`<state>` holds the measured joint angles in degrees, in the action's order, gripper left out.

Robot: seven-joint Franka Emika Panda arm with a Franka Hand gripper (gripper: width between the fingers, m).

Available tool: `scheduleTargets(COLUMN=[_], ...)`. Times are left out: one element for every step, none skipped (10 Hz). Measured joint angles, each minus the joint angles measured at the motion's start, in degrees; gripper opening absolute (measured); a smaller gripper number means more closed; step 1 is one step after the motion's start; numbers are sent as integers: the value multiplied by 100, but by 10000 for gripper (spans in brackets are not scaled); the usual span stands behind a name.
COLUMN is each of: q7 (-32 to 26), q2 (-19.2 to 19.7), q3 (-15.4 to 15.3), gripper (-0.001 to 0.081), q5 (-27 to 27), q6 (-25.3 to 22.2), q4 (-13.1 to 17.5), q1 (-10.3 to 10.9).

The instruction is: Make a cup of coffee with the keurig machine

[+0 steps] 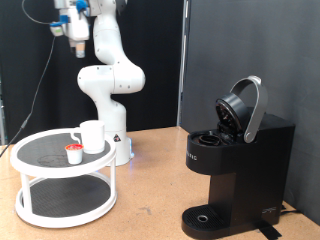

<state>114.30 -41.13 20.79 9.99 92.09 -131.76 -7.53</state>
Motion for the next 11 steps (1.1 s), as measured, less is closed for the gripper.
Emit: scheduleTargets(q7=[-52,-62,-62,-344,-695,-995,-1094,-1100,-1091,-1122,-1233], q2=[80,189,182,180,193,231,309,420,544,673,803], q3=[128,173,172,180,196,212,213,208,204,201,200], gripper=[734,734,734,734,734,734,734,734,734,734,734], q5=[33,35,34,35,35,35,34,31,25,26,52], q6=[0,0,0,-16,-19,-34,-35,21,206,482,818], q4=[71,137,129,125,122,120,118,103,50,-57,-203], q1=[-15,-17,-17,7,36,75,106,134,158,185,215])
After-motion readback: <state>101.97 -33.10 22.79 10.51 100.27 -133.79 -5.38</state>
